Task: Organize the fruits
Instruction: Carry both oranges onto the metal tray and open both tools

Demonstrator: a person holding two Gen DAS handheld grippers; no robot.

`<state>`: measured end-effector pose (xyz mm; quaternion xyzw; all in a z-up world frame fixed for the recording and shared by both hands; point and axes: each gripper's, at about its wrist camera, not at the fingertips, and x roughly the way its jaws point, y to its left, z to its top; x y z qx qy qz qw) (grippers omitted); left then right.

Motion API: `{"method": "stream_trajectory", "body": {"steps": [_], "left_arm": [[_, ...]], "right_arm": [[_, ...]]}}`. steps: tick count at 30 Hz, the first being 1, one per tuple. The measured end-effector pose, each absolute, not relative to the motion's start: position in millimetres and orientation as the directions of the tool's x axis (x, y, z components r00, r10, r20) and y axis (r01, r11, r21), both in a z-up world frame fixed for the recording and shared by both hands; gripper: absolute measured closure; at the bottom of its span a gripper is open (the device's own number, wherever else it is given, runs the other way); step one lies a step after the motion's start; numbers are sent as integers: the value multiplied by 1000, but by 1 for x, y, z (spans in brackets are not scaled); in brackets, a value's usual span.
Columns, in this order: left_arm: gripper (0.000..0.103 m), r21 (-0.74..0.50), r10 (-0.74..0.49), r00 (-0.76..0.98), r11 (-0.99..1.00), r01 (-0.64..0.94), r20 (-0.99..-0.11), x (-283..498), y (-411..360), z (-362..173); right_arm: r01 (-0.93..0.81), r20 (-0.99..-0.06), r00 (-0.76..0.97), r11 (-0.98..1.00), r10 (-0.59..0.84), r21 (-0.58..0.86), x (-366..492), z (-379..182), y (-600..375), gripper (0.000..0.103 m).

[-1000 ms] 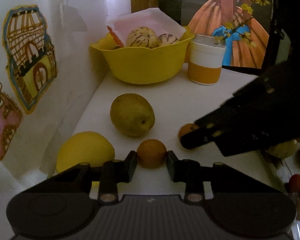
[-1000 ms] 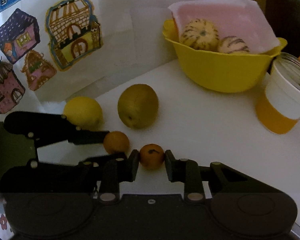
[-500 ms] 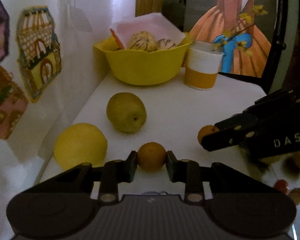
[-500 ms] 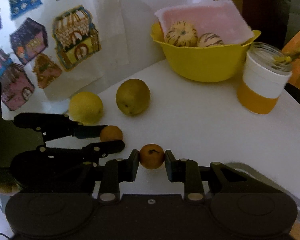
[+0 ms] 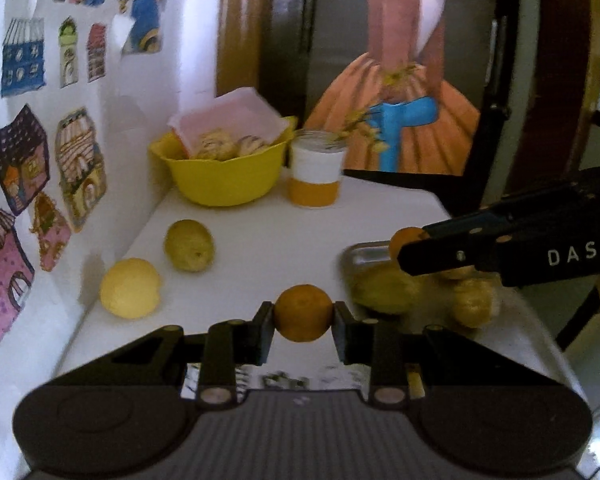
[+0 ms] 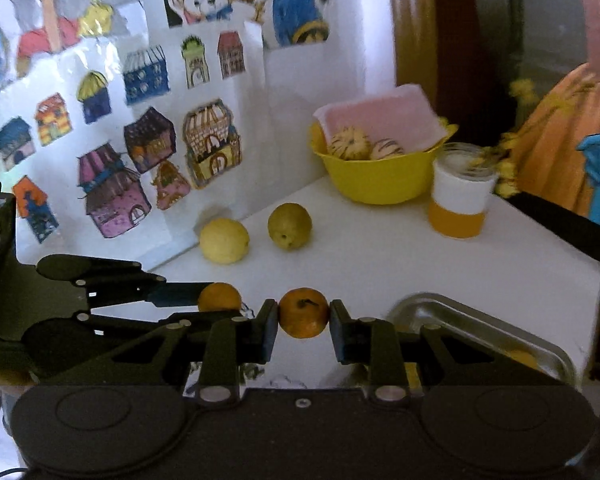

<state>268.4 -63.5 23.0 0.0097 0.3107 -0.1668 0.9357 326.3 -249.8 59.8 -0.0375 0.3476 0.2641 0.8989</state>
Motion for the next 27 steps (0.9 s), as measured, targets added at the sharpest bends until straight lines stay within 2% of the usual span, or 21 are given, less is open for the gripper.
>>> {"method": "stream_trajectory", "body": {"steps": [10, 17, 27], "left_arm": [[70, -136, -395, 723, 910, 391, -567, 234, -111, 25], [70, -134, -402, 705, 905, 405, -585, 220, -139, 9], [69, -120, -381, 668, 907, 402, -639, 222, -167, -15]], "right_arm": [[-405, -616, 704, 912, 354, 61, 264, 60, -310, 74], [-318, -623, 728, 946, 285, 61, 245, 29, -347, 74], [-309, -614, 739, 949, 278, 59, 238, -4, -363, 73]]}}
